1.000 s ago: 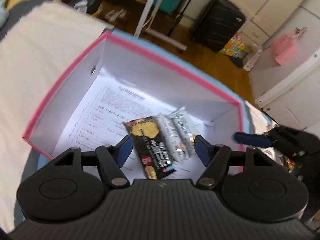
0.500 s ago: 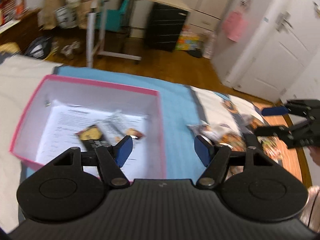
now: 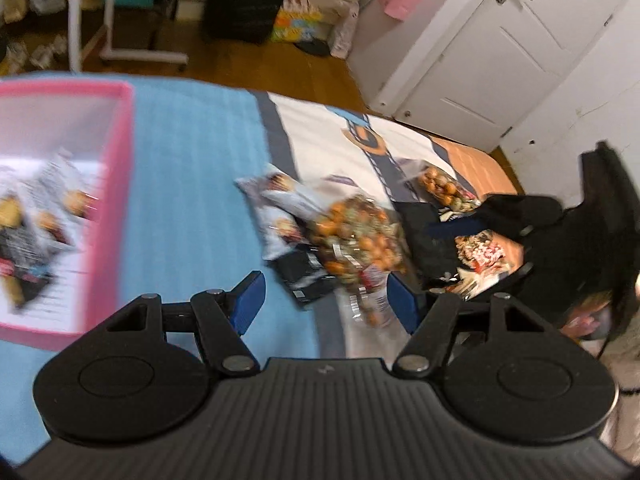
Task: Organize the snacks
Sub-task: 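Move both tools back toward the snack pile, then grasp the clear bag of coated peanuts with the left tool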
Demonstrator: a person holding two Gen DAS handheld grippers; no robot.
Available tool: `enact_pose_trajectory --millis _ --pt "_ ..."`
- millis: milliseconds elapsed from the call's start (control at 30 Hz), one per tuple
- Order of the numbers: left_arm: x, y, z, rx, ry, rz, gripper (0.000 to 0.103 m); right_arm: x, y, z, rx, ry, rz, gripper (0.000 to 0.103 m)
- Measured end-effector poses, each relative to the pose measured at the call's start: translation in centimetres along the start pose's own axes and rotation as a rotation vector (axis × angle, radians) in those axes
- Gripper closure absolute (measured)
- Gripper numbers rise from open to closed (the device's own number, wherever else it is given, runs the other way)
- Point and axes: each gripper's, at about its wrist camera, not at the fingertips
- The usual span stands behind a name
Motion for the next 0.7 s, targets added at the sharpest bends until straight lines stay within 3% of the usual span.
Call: enact_pose_trajectory --millis 100,267,500,633,700 --pt "1.2 -3.3 0.2 -0.032 0.034 0.032 0.045 1.9 -1.8 0.5 -0.054 -0.077 -0.022 0.021" --pt "2.5 -7.0 1.3 -0.084 0.082 0.112 0.048 2.8 -3.1 0.4 -0.063 -0.14 -0.043 0.018" --pt "2.1 -10.2 3.6 -0.103 0.142 0.124 0.049 2.2 -5.9 1.0 -0.13 -0.111 -0.028 0.005" --pt "1.1 -12.5 4.4 -0.156 0.233 0.159 0.049 2.4 -7.4 1.6 -0.133 -0.108 -0.037 0.002" --pt "1.0 -12.8 4.6 -0.133 0.241 0.179 0.049 2.1 -7.5 1.6 -0.122 -0.107 -0.022 0.002"
Point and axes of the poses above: each gripper's, at about its wrist camera, not at the fingertips, and y roughly against the way its jaws point, x to its right, z to its underside, and after that the axes turned 11 degrees about -z, right-handed
